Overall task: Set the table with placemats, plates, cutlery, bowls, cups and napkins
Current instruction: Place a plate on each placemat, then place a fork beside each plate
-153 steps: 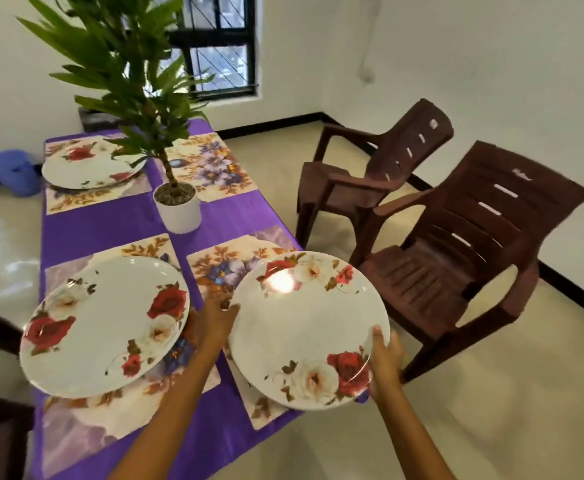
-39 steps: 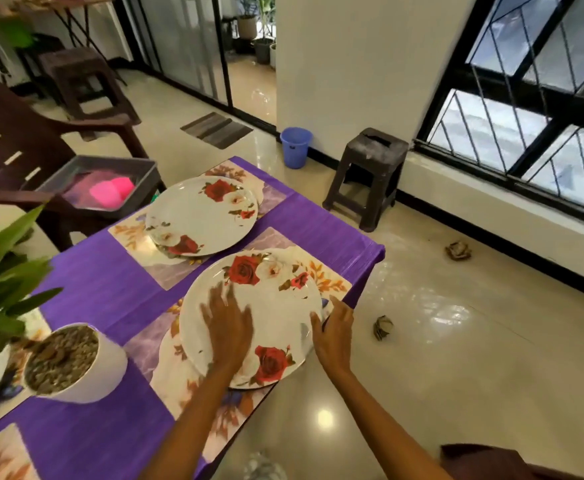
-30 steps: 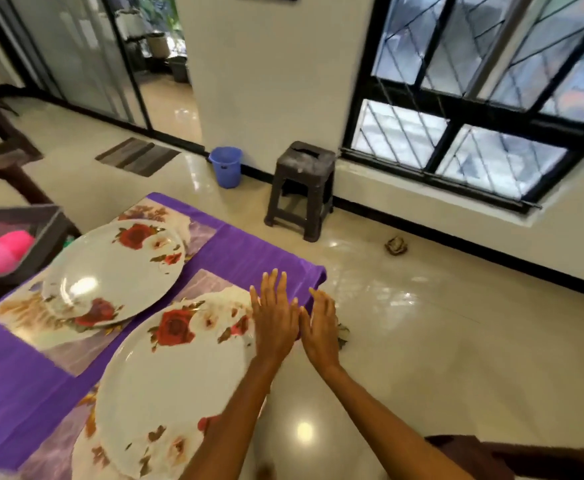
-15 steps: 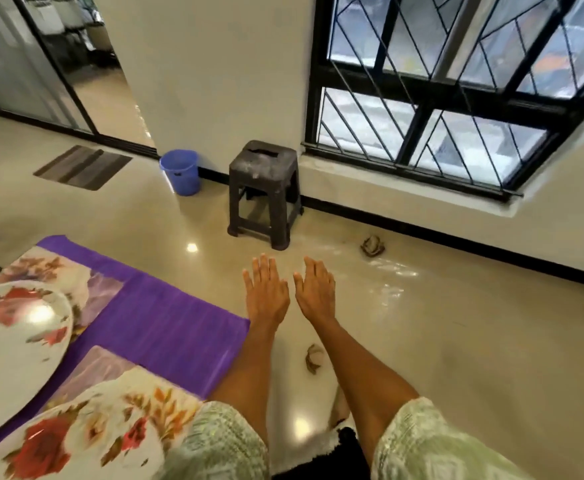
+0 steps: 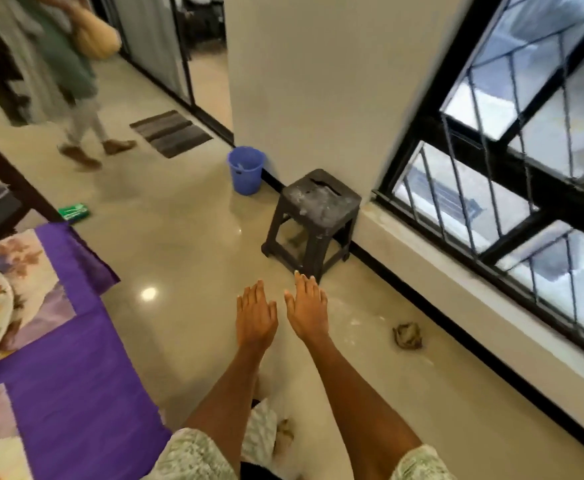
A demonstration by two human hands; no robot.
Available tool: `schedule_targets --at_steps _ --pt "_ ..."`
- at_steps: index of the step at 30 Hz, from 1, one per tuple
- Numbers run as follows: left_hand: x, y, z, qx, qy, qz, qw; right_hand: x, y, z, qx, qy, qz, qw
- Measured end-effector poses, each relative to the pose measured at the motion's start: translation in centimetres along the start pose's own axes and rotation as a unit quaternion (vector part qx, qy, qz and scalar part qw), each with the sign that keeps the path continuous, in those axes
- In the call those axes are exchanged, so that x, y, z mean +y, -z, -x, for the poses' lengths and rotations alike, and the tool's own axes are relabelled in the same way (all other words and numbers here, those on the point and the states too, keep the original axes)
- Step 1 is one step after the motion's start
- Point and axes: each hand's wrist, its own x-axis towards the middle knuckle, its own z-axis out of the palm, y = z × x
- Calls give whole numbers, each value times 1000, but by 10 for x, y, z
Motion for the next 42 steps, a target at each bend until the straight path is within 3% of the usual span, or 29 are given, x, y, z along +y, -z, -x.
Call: schedule_targets --at_steps 3,6,11,16,21,25,32,37,42 --pt "-4 4 -60 55 45 76 995 -15 1 -65 -21 49 12 999" --pt "-14 12 -130 116 130 198 965 -47 -4 -139 -51 83 15 995" --pt "-37 41 -231 102 230 315 915 -108 -28 -238 -114 107 -16 988" --pt "-94 84 -314 114 284 278 911 -187 -43 -332 -193 164 -3 967" --pt "-142 126 -373 84 329 281 898 -253 -65 -402 -284 212 36 934" --pt "-189 144 -426 107 356 289 882 -320 -95 -456 -336 276 53 899" --pt "-251 204 -530 304 449 387 746 -433 -130 -560 -389 355 28 849" --pt "-301 242 -560 383 492 441 645 -506 -161 -588 -427 397 20 812" --pt "-376 275 -572 435 519 454 580 -584 -203 -593 -465 435 12 771"
